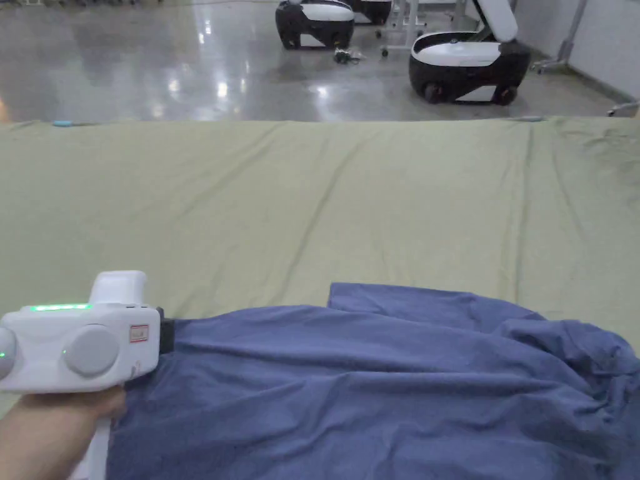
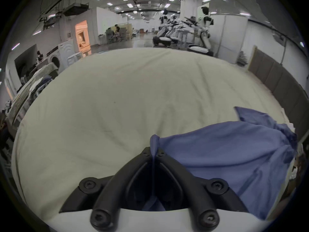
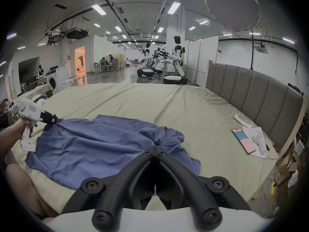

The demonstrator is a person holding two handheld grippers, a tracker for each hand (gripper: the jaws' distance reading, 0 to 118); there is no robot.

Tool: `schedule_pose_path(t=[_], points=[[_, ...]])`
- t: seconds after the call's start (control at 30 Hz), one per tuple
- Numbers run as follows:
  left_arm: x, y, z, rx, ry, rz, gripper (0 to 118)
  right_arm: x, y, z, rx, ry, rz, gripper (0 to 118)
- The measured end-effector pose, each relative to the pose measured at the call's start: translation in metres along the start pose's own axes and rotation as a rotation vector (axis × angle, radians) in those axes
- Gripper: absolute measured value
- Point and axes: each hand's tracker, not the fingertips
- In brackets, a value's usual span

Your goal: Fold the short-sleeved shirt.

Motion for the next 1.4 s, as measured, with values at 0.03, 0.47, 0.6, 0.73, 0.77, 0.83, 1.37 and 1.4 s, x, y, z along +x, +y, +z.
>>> schedule_pose_path(t=[0.03,0.47,0.6,0.73,0.77,0.83,1.37,1.4], points=[[0.002,0.001,0.013,0.045,-0.023,0.011,0,0.003,-0.003,0.001,-0.006,-0.003,0.006,0],[-0.041,0.04,0.131,0.337,0.014,0.141,0,0.074,-0.03,-0.072,-0.268,0.005,-0.162,111],[-0.051,0.031,0.115,0.314,0.02,0.137,0,0.082,-0.042,-0.113,-0.389,-0.033,-0.201,87],[-0.036,0.024,0.115,0.3,0.016,0.102,0,0.086,-0.051,-0.104,-0.301,0.047,-0.264,4],[-0.034,0.023,0.116,0.3,0.015,0.099,0,0.085,-0.05,-0.099,-0.314,0.085,-0.311,4],[-0.043,0.021,0.115,0.304,0.01,0.087,0,0.082,-0.047,-0.091,-0.294,0.039,-0.26,4],[-0.063,0.098,0.304,0.54,0.103,-0.017,0,0.077,0.171,0.038,0.112,0.02,-0.061,4],[-0.068,0.107,0.316,0.556,0.102,0.002,0,0.079,0.187,0.04,0.127,0.012,-0.053,4]])
